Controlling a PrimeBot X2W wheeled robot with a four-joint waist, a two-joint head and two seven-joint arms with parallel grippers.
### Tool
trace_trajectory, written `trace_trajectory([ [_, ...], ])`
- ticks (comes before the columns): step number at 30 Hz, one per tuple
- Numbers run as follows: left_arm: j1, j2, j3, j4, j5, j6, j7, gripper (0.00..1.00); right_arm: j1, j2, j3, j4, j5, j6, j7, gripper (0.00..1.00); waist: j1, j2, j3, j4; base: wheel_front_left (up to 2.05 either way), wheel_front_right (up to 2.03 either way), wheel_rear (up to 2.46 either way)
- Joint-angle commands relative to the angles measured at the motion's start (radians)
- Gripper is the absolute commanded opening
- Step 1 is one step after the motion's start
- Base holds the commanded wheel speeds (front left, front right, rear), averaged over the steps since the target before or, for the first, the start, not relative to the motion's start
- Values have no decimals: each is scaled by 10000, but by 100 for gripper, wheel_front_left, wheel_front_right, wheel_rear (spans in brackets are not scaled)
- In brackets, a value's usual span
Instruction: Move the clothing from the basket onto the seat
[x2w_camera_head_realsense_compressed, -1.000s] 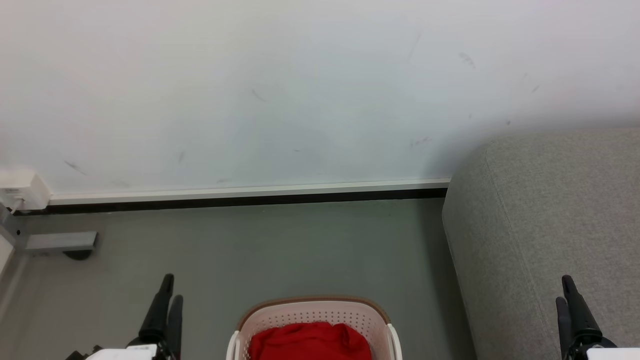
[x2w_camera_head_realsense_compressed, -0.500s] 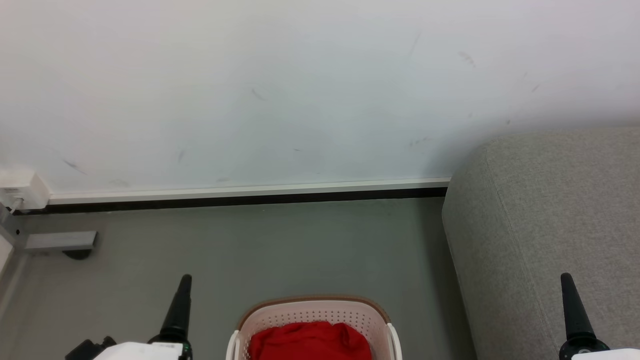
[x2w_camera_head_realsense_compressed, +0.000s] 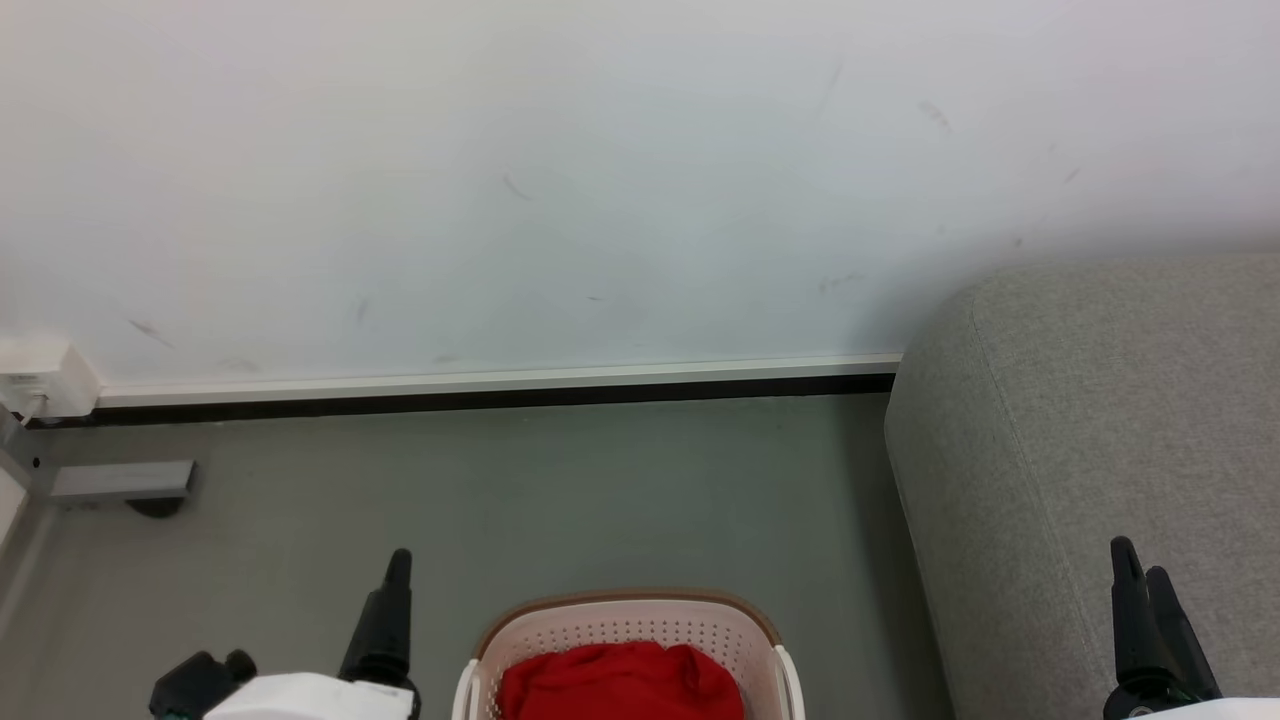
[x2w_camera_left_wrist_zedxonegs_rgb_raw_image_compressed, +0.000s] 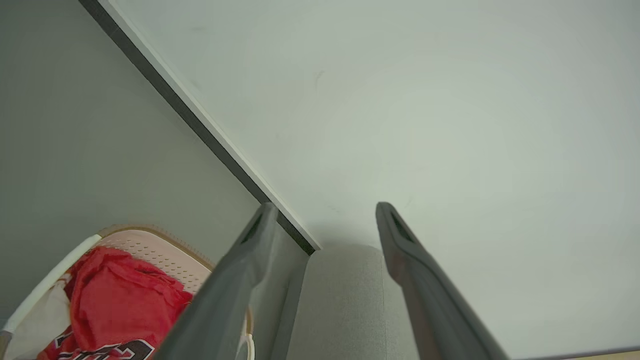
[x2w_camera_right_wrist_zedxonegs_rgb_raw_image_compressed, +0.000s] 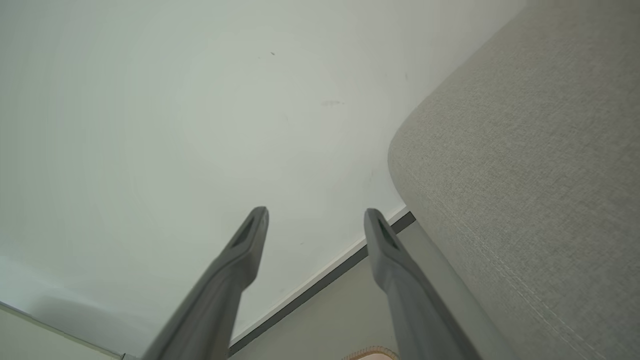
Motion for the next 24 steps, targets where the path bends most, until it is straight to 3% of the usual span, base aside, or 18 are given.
trace_trajectory([
  [1,-88,63,-79,-169,568,66,-110,100,-31,-125,31,-223,-434,-7,-117,100,0,0,2,4,0,0,0],
  [24,91,81,-648,-218,4770,865,-811,100,198,-388,410,-183,-3740,-11,-825,100,0,0,-55,58,0,0,0],
])
